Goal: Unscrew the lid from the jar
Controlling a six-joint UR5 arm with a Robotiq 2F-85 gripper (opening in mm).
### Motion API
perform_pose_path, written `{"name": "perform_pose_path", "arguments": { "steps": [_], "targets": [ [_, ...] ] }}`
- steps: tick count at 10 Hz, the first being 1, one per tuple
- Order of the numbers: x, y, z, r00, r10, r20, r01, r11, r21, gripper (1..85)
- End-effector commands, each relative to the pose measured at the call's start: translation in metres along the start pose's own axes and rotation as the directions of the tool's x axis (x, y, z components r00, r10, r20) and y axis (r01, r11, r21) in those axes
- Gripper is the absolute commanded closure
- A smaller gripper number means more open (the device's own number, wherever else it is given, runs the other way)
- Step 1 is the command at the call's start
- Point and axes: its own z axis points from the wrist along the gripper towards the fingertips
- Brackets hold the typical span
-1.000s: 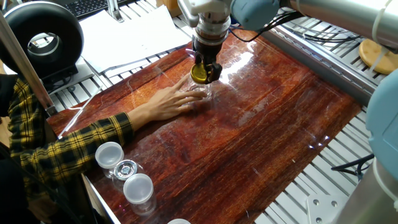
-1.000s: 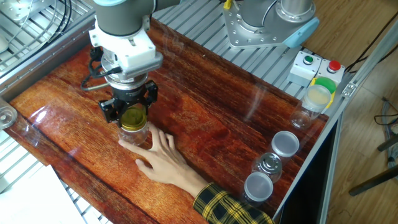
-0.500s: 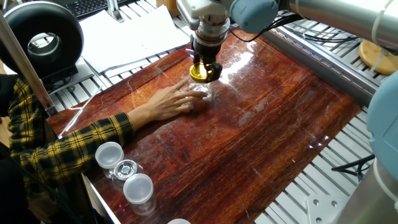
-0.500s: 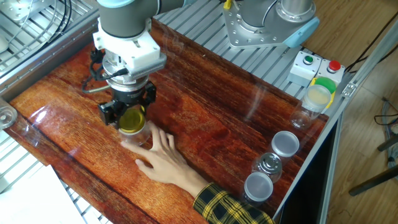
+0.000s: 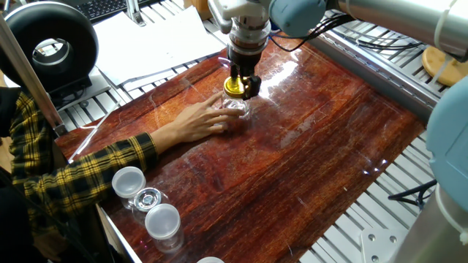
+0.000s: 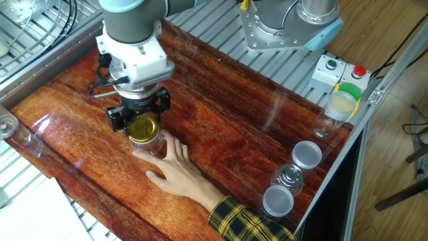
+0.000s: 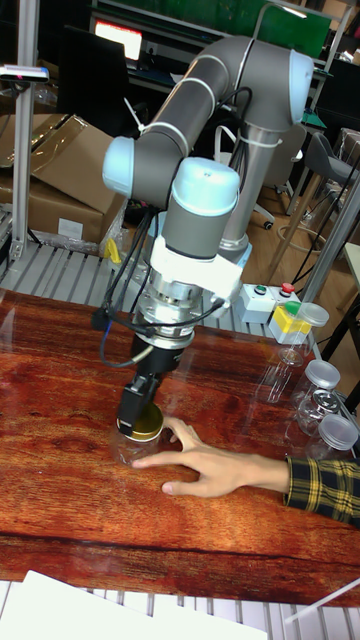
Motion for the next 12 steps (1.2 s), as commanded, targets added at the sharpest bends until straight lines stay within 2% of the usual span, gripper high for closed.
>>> {"name": "perform_pose_path", "arguments": {
  "steps": [1, 3, 5, 7, 8, 12],
  "targets": [
    [0.008, 0.010, -0.001, 0.952, 0.304, -0.031, -0.306, 0.949, -0.079, 11.0],
    [0.007, 0.017, -0.003, 0.879, 0.475, -0.048, -0.477, 0.869, -0.135, 9.3],
    [0.005, 0.016, -0.002, 0.853, 0.521, -0.047, -0.521, 0.841, -0.143, 9.0],
    [0.009, 0.008, -0.002, 0.821, 0.569, -0.058, -0.571, 0.813, -0.114, 9.3],
    [0.010, 0.006, 0.000, 0.786, 0.615, -0.066, -0.618, 0.779, -0.104, 9.7],
    [-0.004, 0.012, -0.001, 0.648, 0.757, -0.084, -0.760, 0.636, -0.137, 12.0]
  ]
}}
